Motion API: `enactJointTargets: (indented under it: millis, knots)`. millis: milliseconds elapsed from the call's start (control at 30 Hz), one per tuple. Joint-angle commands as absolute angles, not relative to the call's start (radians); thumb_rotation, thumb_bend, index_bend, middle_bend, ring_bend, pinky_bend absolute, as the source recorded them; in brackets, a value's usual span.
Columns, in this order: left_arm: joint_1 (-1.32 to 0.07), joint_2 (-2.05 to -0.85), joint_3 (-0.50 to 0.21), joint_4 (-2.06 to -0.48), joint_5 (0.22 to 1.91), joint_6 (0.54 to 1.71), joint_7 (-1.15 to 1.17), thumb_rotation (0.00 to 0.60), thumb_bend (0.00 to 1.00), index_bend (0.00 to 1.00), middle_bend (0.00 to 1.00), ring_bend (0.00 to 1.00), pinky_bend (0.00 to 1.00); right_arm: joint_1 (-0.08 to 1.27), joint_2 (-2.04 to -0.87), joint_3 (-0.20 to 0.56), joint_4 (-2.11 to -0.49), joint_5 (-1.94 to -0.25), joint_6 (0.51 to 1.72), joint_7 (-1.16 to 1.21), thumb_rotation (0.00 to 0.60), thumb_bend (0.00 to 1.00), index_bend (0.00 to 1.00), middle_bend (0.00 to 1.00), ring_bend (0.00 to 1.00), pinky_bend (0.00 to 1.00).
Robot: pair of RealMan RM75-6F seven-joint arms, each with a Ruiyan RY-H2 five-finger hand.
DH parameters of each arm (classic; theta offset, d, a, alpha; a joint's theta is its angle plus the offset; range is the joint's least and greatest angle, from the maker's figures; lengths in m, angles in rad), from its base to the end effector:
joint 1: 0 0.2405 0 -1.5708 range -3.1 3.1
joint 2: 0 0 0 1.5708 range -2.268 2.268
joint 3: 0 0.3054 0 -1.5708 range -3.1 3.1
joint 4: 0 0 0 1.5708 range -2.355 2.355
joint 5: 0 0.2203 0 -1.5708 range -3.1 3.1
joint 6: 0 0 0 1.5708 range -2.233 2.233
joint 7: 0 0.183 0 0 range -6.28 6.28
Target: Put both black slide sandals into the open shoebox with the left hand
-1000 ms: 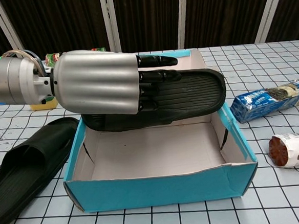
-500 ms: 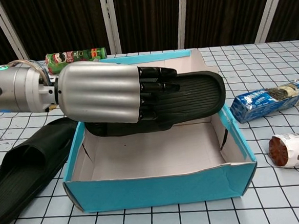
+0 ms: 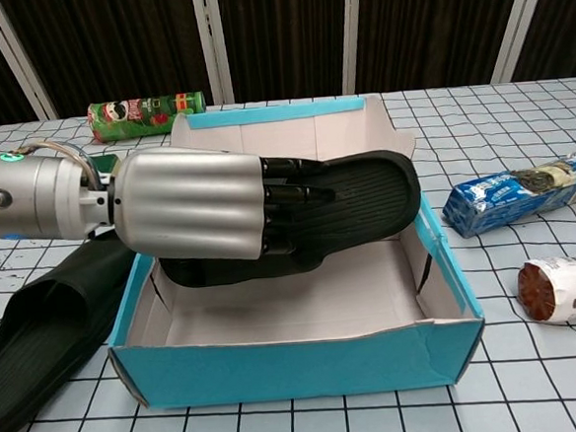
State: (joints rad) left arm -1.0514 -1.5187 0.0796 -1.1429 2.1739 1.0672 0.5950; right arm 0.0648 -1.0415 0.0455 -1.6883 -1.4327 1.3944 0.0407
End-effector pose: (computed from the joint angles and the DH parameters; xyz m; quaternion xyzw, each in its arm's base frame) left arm -0.0901 0.3716 -0.0688 -0.8365 0.3956 -0.3018 0.2293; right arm -0.3700 -0.2142 0.1806 0.5780 -0.4472 0.3569 0.5819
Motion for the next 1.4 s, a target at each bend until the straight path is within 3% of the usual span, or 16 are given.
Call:
enactJointTargets:
  millis: [33, 867, 1400]
  knots:
    - [-1.052, -1.53, 0.086, -1.135, 2.164, 1.065, 0.575, 0.6, 0.38, 0.5, 0.53, 0.11, 0.12, 0.065, -1.041, 0.046, -1.688, -1.432, 1.394, 0.04, 0.6, 0.27, 0.14, 0.06, 0.1, 0.07]
    - [-1.087, -1.561, 0.14, -1.147, 2.125, 0.968, 0.53, 0.6, 0.38, 0.45, 0.52, 0.11, 0.12, 0.062, -1.036, 0.045, -1.696, -1.425, 1.393, 0.04, 0.6, 0.27, 0.14, 0.06, 0.11, 0.07]
    - [-1.092, -1.549, 0.136, -1.197, 2.062, 0.894, 0.54, 0.6, 0.38, 0.41, 0.53, 0.11, 0.12, 0.061, -1.036, 0.046, -1.697, -1.424, 1.395, 0.04, 0.6, 0.27, 0.14, 0.06, 0.11, 0.07]
